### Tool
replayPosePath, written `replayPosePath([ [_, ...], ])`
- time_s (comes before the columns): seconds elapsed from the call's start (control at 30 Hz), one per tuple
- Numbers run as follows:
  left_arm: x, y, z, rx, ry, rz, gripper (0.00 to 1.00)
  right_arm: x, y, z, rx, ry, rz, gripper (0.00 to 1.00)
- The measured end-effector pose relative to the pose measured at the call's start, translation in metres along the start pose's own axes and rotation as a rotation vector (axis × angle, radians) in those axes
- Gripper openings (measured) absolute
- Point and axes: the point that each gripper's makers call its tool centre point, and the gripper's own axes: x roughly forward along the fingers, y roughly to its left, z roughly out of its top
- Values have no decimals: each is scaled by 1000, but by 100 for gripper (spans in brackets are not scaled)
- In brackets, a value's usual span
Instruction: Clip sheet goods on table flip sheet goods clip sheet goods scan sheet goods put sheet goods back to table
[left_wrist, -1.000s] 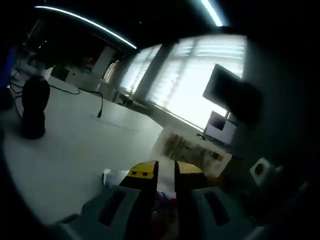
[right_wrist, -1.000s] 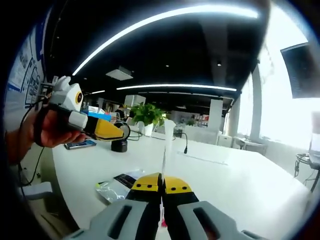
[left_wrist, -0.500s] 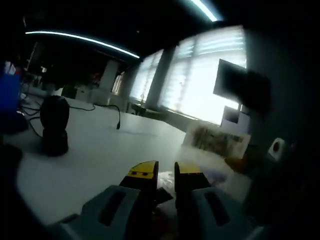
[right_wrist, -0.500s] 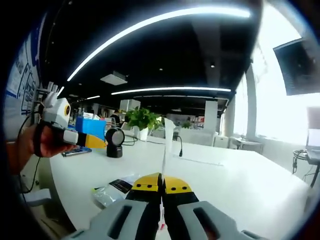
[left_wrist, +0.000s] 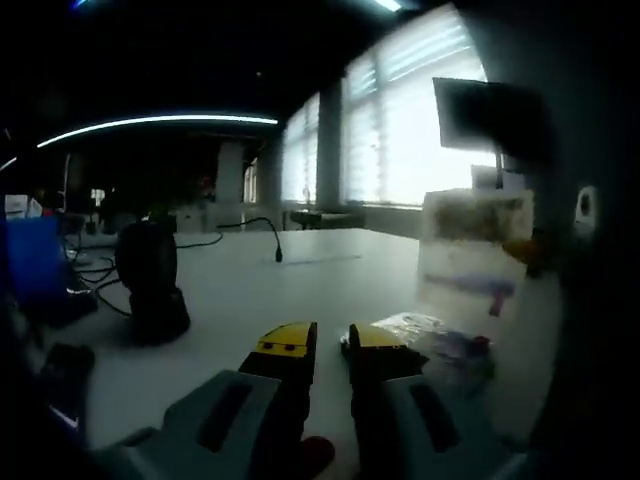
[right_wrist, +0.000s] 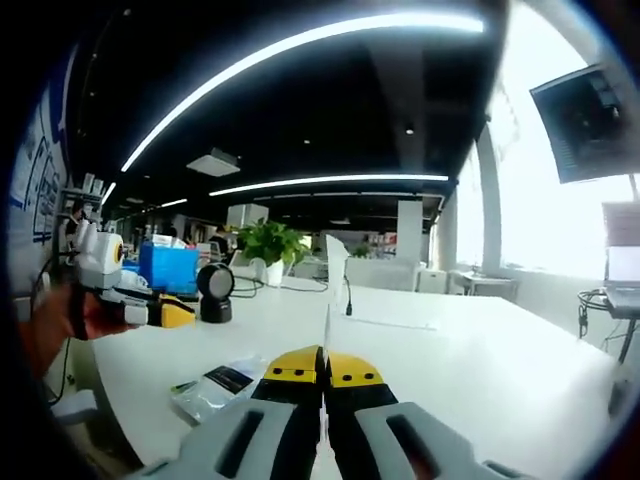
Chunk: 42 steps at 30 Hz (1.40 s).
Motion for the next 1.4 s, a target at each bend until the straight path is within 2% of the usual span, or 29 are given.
replayPosePath([
  [0.2,6,9,-18,-35,18,4,7,1,-12,-3,43,3,-52,0],
  [0.4,9,17,-29,-25,32,30,7,-2,-27,-4,89,-3,-99,0],
  [0.5,10,19,-35,-54,34,29,7,-3,-33,-9,110,3,-124,0],
  [0.63,13,22,-42,-28,48,42,7,-6,-43,-11,137,-5,-161,0],
  [1.17,11,16,-50,23,66,28,9,-13,-81,-26,199,3,-267,0],
  [1.4,9,18,-51,36,65,54,9,-13,-80,-32,244,-5,-276,0],
])
